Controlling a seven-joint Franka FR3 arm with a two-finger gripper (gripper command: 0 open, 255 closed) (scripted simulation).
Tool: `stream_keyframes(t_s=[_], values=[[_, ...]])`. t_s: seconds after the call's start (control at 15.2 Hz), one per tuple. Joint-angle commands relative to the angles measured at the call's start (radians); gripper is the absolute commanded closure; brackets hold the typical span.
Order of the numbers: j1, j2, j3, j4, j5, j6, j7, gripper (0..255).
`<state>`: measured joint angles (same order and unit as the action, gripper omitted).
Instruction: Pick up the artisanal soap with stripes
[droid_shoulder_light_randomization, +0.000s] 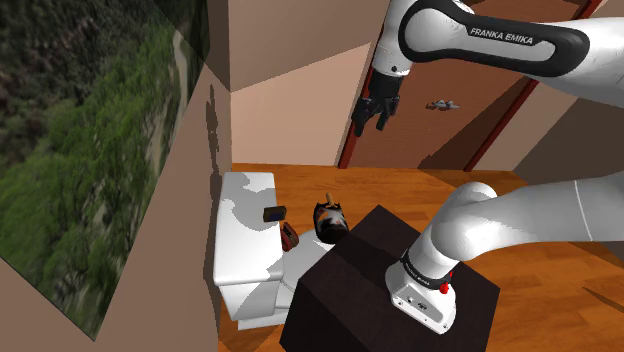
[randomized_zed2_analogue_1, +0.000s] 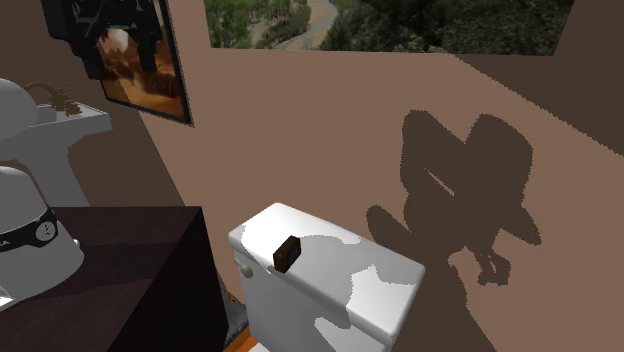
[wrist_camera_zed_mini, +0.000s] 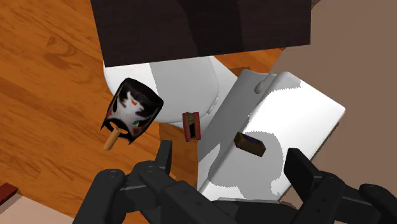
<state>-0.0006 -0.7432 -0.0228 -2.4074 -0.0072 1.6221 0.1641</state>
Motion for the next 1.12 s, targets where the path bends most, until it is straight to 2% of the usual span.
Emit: stream_keyframes(t_s=[0.0,0.53,1.06], values=[[0.0,0.0,0.0,0.0,0.0,0.0,0.0,0],[0.068,0.173,-0.048,-0.119,-0.041,0.304,-0.229,0],[0.137,0.431,-0.082,-0.151,-0.058,0.609,-0.451,0]])
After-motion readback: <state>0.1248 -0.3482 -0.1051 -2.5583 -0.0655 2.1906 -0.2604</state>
